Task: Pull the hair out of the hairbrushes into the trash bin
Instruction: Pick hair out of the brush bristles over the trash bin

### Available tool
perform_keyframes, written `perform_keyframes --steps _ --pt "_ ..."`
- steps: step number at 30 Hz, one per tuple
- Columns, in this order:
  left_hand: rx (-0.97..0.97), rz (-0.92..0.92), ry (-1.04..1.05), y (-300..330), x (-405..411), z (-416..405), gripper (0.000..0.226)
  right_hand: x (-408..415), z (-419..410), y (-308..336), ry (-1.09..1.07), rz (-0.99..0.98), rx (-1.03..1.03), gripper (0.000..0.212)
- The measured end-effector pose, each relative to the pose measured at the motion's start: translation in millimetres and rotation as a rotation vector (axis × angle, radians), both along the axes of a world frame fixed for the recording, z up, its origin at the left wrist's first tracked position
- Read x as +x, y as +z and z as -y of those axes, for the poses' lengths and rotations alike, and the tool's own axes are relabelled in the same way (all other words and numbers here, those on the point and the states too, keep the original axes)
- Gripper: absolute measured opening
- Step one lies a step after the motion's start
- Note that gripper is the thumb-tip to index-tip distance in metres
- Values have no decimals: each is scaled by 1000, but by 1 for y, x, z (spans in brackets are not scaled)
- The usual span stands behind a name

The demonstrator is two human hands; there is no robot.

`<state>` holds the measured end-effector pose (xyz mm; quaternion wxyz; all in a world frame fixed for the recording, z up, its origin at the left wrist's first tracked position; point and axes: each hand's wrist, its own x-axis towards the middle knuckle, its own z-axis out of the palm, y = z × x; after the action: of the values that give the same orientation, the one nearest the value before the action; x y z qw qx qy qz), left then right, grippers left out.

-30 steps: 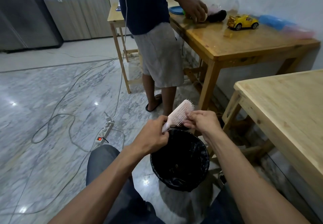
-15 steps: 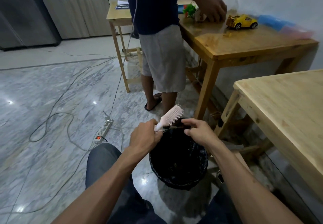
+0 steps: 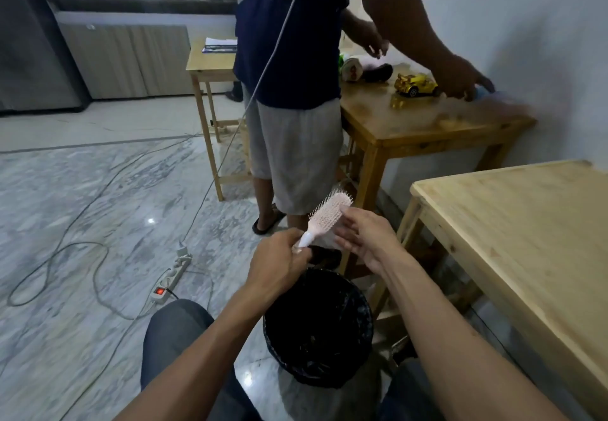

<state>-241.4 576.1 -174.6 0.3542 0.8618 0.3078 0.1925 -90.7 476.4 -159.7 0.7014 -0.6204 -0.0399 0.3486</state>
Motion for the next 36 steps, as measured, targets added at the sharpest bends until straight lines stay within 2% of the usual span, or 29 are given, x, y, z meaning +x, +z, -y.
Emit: perform_keyframes --steps 5,8,15,19,27,30,33,36 --pt "15 106 -94 35 30 21 29 14 24 43 -118 83 176 21" --pt "53 114 -191 58 55 39 32 29 54 71 -224 159 168 14" --pt "76 179 -445 96 116 107 34 68 151 102 -468 260 122 14" --pt "115 176 -574 106 146 160 36 78 210 113 -615 302 47 4" --pt "222 120 -770 111 205 261 25 115 329 115 -809 328 -168 5" --pt "265 98 -819 111 232 295 27 134 362 113 -859 315 -236 6" --pt "297 55 -888 106 262 321 18 160 385 107 -907 289 -318 19" --pt "307 6 -935 98 293 339 34 187 403 96 -909 275 -405 17"
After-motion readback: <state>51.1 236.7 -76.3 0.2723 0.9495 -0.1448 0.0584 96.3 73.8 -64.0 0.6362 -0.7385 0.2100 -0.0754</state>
